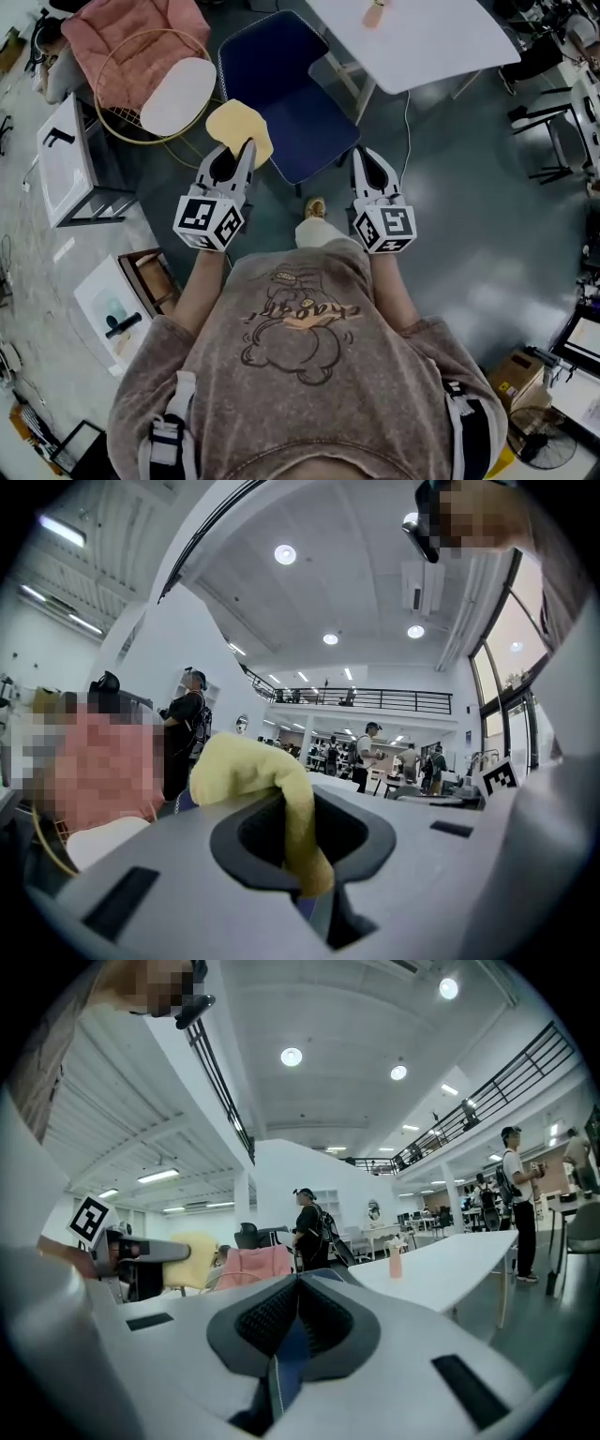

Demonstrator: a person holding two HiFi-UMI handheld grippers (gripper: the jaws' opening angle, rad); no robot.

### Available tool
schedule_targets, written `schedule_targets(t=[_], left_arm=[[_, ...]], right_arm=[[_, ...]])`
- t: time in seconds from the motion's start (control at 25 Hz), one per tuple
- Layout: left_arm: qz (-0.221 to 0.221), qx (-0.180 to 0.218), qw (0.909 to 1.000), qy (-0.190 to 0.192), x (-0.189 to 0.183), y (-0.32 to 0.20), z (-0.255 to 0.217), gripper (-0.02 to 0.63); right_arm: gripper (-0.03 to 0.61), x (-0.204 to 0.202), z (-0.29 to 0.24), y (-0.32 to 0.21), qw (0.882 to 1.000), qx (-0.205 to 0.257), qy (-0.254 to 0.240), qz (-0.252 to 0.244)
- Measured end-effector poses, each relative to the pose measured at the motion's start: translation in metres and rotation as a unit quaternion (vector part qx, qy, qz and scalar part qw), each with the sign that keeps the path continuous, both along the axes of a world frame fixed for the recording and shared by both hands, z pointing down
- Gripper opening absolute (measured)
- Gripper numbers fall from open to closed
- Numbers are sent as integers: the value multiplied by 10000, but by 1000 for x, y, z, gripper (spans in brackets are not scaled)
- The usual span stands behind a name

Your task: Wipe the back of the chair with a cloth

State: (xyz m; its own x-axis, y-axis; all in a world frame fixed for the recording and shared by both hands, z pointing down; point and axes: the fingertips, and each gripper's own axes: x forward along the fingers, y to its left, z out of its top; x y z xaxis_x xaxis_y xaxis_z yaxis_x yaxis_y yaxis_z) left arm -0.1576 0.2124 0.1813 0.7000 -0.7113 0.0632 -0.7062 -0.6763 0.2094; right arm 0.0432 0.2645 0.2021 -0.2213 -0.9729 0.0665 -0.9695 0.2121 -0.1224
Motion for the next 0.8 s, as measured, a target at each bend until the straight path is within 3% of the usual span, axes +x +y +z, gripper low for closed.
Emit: schedule_targets(t=[0.44, 0.8], left_arm=[[-779, 69, 9969, -9, 46, -92, -28, 54], [-1233, -30, 9921, -221, 20, -130, -28, 54]], right_arm=[[28, 56, -13, -125, 9967, -68, -12, -812], [28, 42, -4, -178, 9939, -241, -56, -1074]])
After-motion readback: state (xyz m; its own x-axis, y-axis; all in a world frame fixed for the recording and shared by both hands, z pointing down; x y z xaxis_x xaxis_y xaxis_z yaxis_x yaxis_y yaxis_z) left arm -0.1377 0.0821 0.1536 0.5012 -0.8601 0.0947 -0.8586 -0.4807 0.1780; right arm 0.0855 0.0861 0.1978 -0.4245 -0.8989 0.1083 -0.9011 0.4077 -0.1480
